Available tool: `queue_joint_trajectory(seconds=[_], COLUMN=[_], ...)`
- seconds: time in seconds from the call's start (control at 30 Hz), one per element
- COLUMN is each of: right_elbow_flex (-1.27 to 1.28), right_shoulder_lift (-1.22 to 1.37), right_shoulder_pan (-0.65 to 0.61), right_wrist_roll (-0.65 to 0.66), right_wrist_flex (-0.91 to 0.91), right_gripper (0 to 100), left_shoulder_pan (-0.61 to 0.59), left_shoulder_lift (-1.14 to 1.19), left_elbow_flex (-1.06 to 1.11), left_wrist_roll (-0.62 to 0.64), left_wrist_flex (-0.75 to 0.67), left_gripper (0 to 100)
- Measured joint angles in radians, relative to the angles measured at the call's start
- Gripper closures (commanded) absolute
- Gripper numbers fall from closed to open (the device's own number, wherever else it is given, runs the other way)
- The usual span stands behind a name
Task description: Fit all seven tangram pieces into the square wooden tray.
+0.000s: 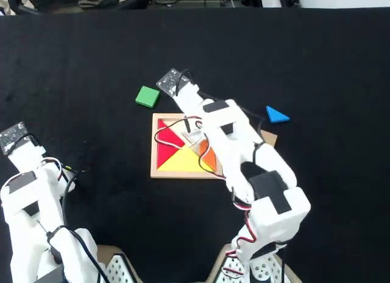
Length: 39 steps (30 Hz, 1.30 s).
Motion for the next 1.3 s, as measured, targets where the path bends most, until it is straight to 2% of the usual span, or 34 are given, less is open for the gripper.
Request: queue_joint_trajectory(seconds=[0.3, 0.4, 0.5, 0.63, 0.83, 1.0, 1.13, 1.3], right_elbow_flex=[0.0, -0.014, -0.014, 0.04, 0.282, 0.305, 0.305, 0.305], right_shoulder_lift=[0.0, -0.051, -0.206, -0.479, -0.773, -0.753, -0.683, -0.654], right_shoulder_pan=[0.0, 0.003, 0.025, 0.104, 0.327, 0.477, 0.496, 0.505], right_wrist_roll=[0.0, 0.0, 0.0, 0.0, 0.0, -0.011, -0.083, -0.086], right_wrist_flex=[0.009, 0.08, 0.187, 0.284, 0.272, 0.318, 0.327, 0.285], right_gripper=[98.8, 98.8, 98.8, 98.8, 97.0, 87.5, 87.1, 87.1], left_shoulder_pan=[0.0, 0.0, 0.0, 0.0, 0.0, 0.0, 0.0, 0.0], left_shoulder_lift=[0.0, 0.0, 0.0, 0.0, 0.0, 0.0, 0.0, 0.0], left_elbow_flex=[0.0, 0.0, 0.0, 0.0, 0.0, 0.0, 0.0, 0.0], left_wrist_roll=[0.0, 0.0, 0.0, 0.0, 0.0, 0.0, 0.0, 0.0], left_wrist_flex=[0.0, 0.0, 0.0, 0.0, 0.0, 0.0, 0.0, 0.0], left_gripper=[80, 80, 80, 80, 80, 79, 80, 80])
